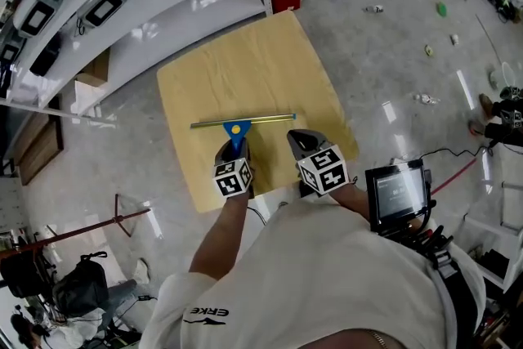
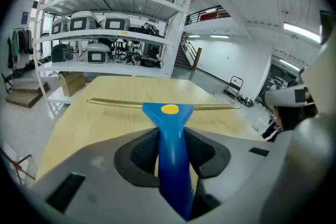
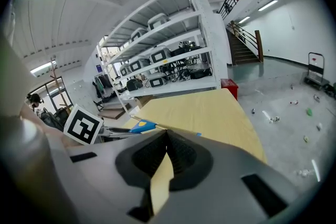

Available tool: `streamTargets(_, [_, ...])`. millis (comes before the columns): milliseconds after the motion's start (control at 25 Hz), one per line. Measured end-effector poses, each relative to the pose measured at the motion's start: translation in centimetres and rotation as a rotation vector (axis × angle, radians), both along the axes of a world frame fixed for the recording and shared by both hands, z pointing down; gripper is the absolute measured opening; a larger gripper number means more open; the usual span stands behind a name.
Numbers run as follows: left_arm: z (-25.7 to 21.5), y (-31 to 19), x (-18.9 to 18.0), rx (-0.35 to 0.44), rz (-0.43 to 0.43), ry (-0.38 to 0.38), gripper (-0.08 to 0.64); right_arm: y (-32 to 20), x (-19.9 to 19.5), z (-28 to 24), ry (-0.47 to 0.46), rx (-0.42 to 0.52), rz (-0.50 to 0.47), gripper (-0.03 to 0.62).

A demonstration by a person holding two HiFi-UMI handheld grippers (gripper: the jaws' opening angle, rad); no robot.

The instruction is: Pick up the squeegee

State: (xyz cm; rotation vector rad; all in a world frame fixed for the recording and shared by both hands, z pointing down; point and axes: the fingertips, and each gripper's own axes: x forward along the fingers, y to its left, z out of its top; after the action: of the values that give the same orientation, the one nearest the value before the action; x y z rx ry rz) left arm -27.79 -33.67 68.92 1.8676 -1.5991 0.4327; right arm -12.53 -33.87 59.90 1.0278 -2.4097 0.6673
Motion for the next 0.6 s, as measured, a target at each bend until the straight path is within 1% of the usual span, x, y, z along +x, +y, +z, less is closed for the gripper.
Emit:
streamTargets(320, [-4.9,4.1,-1.2,0.091,-0.065,0.077,0.132,3.6,-0.6,-2.2,-0.006,0.039,-0.008,0.002])
streamTargets(600, [-7.6,8.9,-2.4,0.151,-0.125,0.129,0.133,7.1,-1.9,-3.4,-0.018,0.074,-0.039,0.003])
